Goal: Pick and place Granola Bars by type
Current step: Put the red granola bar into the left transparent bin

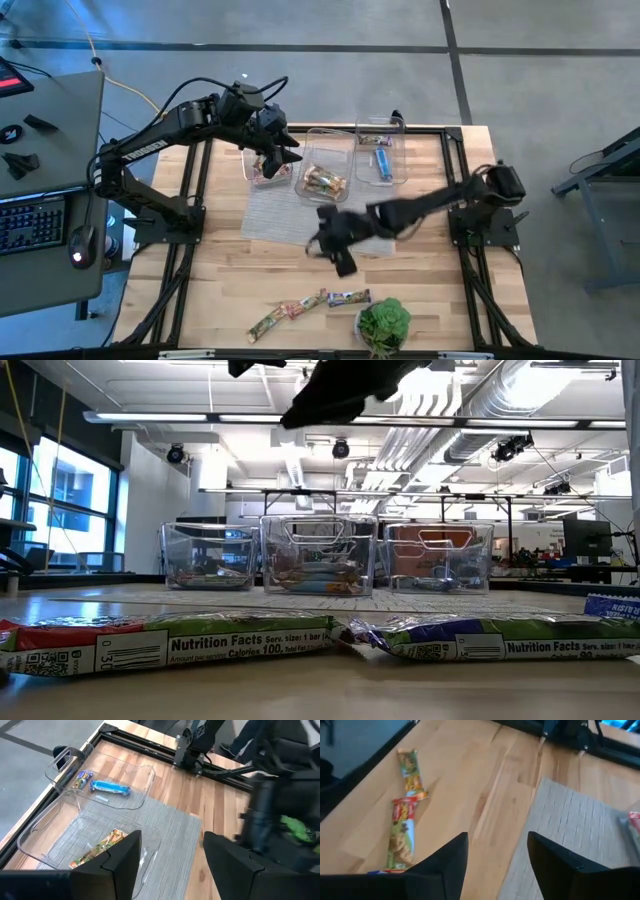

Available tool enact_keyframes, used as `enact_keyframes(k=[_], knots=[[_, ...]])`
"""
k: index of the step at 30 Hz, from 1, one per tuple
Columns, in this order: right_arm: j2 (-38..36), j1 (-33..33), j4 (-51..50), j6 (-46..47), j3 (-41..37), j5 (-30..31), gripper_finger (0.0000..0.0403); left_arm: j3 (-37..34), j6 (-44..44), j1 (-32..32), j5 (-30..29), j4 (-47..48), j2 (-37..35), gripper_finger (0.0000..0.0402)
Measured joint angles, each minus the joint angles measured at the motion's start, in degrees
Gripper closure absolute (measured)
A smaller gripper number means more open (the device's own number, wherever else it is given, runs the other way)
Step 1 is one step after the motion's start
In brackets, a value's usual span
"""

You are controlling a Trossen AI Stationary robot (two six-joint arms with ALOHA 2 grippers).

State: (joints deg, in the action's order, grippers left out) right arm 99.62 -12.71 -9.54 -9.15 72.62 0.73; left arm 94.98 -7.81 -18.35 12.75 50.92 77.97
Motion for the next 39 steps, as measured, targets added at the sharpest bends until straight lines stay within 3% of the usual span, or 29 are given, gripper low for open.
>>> enact_keyframes(k=[5, 11, 15, 19, 24, 26, 31, 39], knots=[[0.0, -5.2, -0.1, -1.1, 0.0, 7.8, 0.0215, 0.0, 0.0, 0.0, 0.0, 0.0, 0.0, 0.0192], [0.0, -6.9, -0.2, 5.0, 0.0, 8.7, 0.0215, 0.0, -0.5, 0.0, -4.0, -3.4, 0.1, 0.0192], [0.0, -7.0, -0.9, 7.1, 0.0, 11.1, 0.0215, 0.0, -3.6, 0.0, -1.3, -3.8, 0.6, 0.0192], [0.0, -6.8, -2.0, 7.2, 0.0, 11.6, 0.0215, 0.0, -3.5, 0.0, 3.0, 2.6, 0.8, 0.0192], [0.0, -6.8, -2.8, 5.9, 0.0, 11.6, 0.0215, 0.0, -6.5, 2.2, 8.2, 19.6, 0.8, 0.0192], [0.0, -6.8, -3.3, 5.8, 0.0, 11.8, 0.0215, 0.0, -8.6, 5.8, 5.1, 24.6, 0.8, 0.0192], [0.0, -6.8, -5.2, 5.8, 0.0, 16.1, 0.0215, -0.1, -19.9, 20.1, -2.8, 25.1, 1.4, 0.0192], [0.0, -6.8, -5.8, 6.2, 0.0, 17.6, 0.0215, 0.0, -42.8, 46.8, -27.4, 23.7, 5.8, 0.0192]])
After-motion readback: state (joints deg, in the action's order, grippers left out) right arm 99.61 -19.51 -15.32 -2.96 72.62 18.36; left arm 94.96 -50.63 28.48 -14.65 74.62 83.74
